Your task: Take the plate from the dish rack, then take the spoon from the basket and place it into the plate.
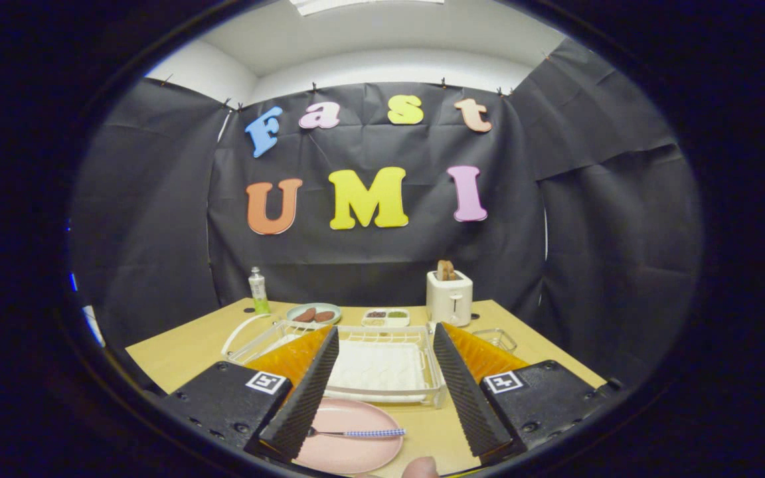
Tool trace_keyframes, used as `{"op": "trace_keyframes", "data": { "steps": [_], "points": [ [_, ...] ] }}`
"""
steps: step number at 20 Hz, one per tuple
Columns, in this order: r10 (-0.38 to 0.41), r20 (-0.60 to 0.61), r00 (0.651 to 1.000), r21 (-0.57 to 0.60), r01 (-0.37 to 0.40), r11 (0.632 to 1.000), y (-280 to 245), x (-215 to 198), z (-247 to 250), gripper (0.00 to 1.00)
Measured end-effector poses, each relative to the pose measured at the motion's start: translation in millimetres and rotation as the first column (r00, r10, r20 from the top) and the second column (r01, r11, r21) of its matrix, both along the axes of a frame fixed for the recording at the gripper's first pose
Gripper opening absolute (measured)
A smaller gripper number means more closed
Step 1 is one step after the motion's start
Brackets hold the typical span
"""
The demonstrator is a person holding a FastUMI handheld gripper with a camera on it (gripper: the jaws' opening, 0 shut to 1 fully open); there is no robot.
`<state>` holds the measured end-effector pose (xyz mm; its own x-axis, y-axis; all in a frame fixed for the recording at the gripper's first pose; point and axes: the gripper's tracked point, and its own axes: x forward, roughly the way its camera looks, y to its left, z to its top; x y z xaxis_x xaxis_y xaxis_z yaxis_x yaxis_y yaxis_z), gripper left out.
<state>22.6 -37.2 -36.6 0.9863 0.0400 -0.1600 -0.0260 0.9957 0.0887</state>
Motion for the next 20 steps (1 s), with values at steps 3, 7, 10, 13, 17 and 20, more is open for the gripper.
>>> {"op": "trace_keyframes", "data": {
  "steps": [3,7,10,13,17,20],
  "points": [
    [-0.022,0.024,0.999,0.001,0.022,1.000,-15.6,-19.3,-7.8,0.94],
    [0.011,0.057,0.998,0.015,-0.012,1.000,-15.6,-44.7,-22.2,0.94],
    [-0.008,0.106,0.994,-0.003,0.009,1.000,-22.9,-59.6,-22.2,0.96],
    [-0.003,0.142,0.990,0.021,0.000,1.000,-14.0,-72.2,-32.0,0.98],
    [0.027,0.114,0.993,0.048,-0.032,0.998,-4.8,-75.6,-44.5,0.98],
    [0.002,0.131,0.991,0.014,-0.003,1.000,-8.5,-78.1,-41.6,0.98]
  ]
}}
